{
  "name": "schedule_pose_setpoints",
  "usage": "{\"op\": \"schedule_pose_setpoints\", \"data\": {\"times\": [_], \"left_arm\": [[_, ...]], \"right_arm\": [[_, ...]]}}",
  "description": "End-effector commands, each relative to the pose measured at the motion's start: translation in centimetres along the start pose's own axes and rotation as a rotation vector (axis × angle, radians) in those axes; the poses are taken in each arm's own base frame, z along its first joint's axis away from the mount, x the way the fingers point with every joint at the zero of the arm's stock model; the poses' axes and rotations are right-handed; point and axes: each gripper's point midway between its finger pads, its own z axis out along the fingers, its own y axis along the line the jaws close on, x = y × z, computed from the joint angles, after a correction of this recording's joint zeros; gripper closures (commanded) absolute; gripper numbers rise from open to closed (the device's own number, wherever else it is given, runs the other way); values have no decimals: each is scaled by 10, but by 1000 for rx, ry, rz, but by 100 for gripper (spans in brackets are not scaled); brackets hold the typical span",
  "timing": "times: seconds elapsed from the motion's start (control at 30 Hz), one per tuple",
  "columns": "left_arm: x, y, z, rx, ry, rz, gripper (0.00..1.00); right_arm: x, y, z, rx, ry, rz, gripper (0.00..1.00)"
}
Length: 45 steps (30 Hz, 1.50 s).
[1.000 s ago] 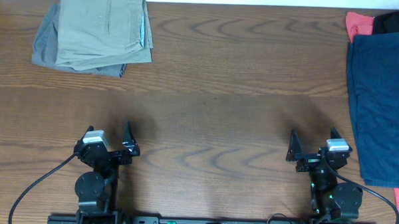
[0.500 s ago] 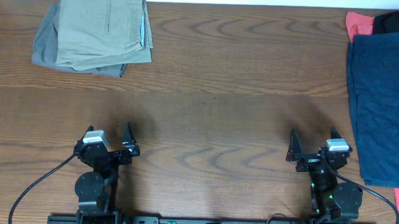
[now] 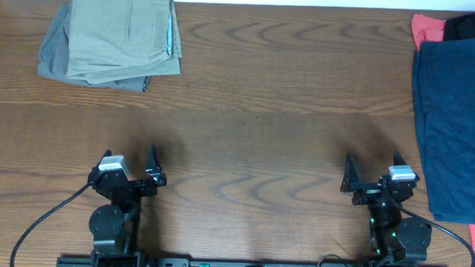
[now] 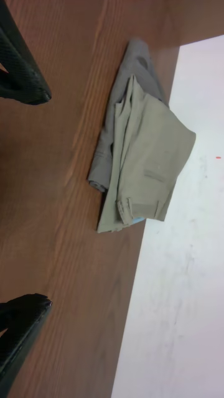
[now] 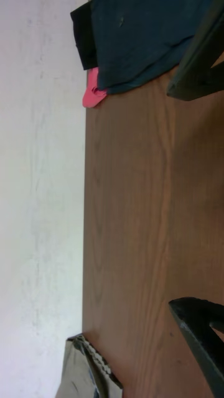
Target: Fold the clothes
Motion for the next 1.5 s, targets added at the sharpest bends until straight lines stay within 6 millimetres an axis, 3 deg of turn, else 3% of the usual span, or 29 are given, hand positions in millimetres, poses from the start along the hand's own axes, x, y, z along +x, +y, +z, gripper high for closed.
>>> {"op": "schedule_pose_setpoints", "data": {"times": [0.0, 0.27, 0.37, 0.5, 0.57, 0.87, 1.03, 1.27, 1.47], "left_arm": [[17, 8, 2, -38, 46, -7, 2], [17, 8, 2, -38, 46, -7, 2], [17, 8, 2, -38, 46, -7, 2], [17, 8, 2, -38, 46, -7, 2], [17, 8, 2, -38, 46, -7, 2], [17, 8, 2, -38, 46, -7, 2], [17, 8, 2, -38, 46, -7, 2], [17, 8, 2, -38, 46, -7, 2], [17, 8, 2, -38, 46, -7, 2]], "right_arm": [[1, 5, 0, -25, 2, -19, 1], [-2, 7, 0, -34, -10, -1, 1], [-10, 37, -4, -213, -15, 225, 1], [-6, 90, -25, -535, 145, 588, 1], [-6, 100, -31, -592, 200, 692, 1], [-18, 84, -22, -501, 160, 872, 1], [-42, 82, -24, -527, 33, 743, 1], [-84, 50, -19, -340, -123, 653, 1], [-108, 20, 3, -113, -72, 478, 1]]}}
